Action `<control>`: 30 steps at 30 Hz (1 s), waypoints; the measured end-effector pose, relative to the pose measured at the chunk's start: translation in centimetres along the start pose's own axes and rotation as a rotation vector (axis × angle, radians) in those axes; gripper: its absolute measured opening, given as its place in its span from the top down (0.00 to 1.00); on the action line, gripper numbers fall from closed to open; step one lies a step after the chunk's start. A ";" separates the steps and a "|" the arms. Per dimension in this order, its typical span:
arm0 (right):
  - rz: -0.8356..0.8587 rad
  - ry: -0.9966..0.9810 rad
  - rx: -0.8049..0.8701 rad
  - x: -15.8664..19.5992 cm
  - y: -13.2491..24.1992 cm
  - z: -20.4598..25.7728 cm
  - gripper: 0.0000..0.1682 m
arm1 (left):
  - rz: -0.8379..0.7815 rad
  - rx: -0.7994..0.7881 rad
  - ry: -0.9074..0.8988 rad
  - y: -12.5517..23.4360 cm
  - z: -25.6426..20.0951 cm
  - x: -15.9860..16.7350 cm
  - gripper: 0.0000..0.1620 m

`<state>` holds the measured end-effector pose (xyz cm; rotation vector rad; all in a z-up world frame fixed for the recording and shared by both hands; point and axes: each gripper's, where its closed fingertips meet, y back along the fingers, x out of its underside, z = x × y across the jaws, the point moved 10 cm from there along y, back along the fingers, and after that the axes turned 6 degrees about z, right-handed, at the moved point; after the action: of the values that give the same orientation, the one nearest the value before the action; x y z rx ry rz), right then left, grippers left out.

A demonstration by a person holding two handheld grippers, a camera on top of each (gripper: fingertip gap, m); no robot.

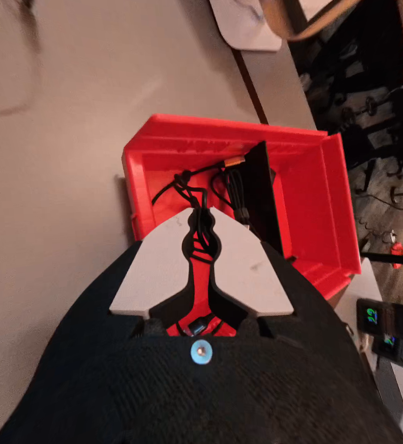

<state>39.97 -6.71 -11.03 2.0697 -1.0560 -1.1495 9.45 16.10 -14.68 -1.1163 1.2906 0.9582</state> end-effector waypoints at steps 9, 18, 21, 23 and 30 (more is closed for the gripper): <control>0.084 -0.222 0.283 0.4 0.6 -1.9 0.66 | 0.012 0.020 -0.013 -0.2 -0.3 0.1 0.86; -0.625 -0.036 -0.726 -8.1 4.8 9.6 0.59 | -0.134 0.505 0.057 0.4 -0.9 -0.1 0.86; -0.675 -0.021 -0.851 -9.6 5.1 11.6 0.65 | -0.127 0.562 -0.002 0.5 -1.5 0.0 0.86; -0.699 -0.044 -0.896 -9.9 5.1 11.9 0.68 | -0.137 0.574 -0.018 0.4 -1.8 0.0 0.86; -0.703 -0.070 -0.939 -10.2 4.8 12.2 0.86 | -0.167 0.556 -0.012 0.5 -1.8 0.2 0.85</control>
<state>24.23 -1.83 -8.84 1.5987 0.2738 -1.6212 8.61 14.47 -14.80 -0.7634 1.3209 0.4365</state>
